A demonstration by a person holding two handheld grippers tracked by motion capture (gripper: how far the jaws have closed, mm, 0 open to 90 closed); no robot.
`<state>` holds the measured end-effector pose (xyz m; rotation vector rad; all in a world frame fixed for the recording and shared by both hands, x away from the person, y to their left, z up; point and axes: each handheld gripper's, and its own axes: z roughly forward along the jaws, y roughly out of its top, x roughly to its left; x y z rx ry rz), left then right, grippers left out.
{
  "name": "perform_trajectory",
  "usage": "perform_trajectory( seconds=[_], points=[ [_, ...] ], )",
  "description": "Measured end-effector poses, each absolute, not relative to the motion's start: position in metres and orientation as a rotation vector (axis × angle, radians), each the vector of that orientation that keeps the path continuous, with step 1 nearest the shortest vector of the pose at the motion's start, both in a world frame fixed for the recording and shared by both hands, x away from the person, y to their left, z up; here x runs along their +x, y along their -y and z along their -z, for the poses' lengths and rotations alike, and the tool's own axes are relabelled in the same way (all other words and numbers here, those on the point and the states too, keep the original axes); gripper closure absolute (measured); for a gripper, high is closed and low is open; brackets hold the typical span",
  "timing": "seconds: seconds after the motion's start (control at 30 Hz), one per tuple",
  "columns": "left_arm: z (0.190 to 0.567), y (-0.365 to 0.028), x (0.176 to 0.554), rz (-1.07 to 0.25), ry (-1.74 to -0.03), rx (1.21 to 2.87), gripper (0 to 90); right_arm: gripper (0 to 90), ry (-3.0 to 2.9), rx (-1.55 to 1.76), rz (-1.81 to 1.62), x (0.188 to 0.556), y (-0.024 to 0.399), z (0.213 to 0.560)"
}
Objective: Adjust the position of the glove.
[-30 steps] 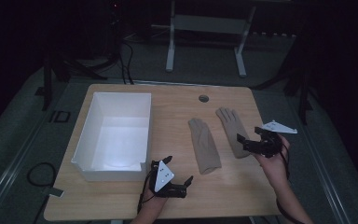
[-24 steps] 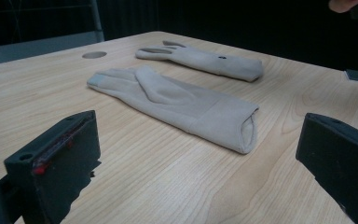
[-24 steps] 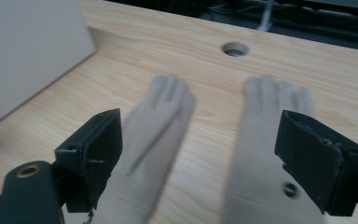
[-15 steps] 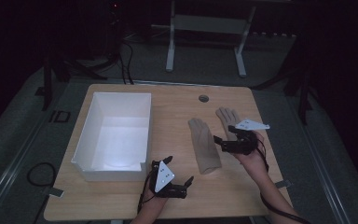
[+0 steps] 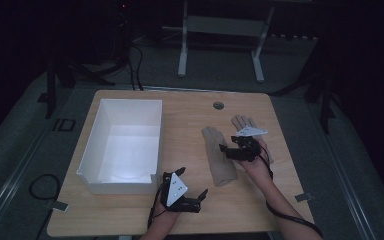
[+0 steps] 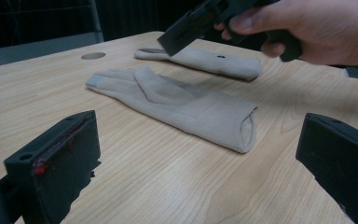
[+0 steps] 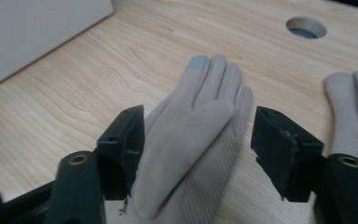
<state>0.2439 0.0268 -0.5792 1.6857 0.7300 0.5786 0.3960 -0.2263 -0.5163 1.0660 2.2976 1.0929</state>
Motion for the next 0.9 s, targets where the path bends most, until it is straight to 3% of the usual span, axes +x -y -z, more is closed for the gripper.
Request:
perform_trajectory(
  seconds=[0.3, 0.67, 0.73, 0.87, 0.9],
  points=[
    [0.579, -0.027, 0.244, -0.577, -0.729, 1.686, 0.1, 46.7, -2.333, 1.097, -1.070, 0.413, 0.222, 0.543],
    [0.579, -0.027, 0.244, -0.578, -0.729, 1.686, 0.1, 50.1, -2.360, 1.110, -1.039, 0.417, 0.219, 0.564],
    [0.579, -0.027, 0.244, -0.577, -0.730, 1.686, 0.1, 55.8, -2.363, 1.103, -1.047, 0.417, 0.219, 0.565],
    [0.579, -0.027, 0.244, -0.577, -0.731, 1.686, 0.1, 57.8, -2.363, 1.102, -1.051, 0.418, 0.218, 0.565],
    [0.579, -0.027, 0.244, -0.576, -0.731, 1.687, 0.1, 67.2, -2.361, 1.100, -1.055, 0.416, 0.217, 0.565]
  ],
)
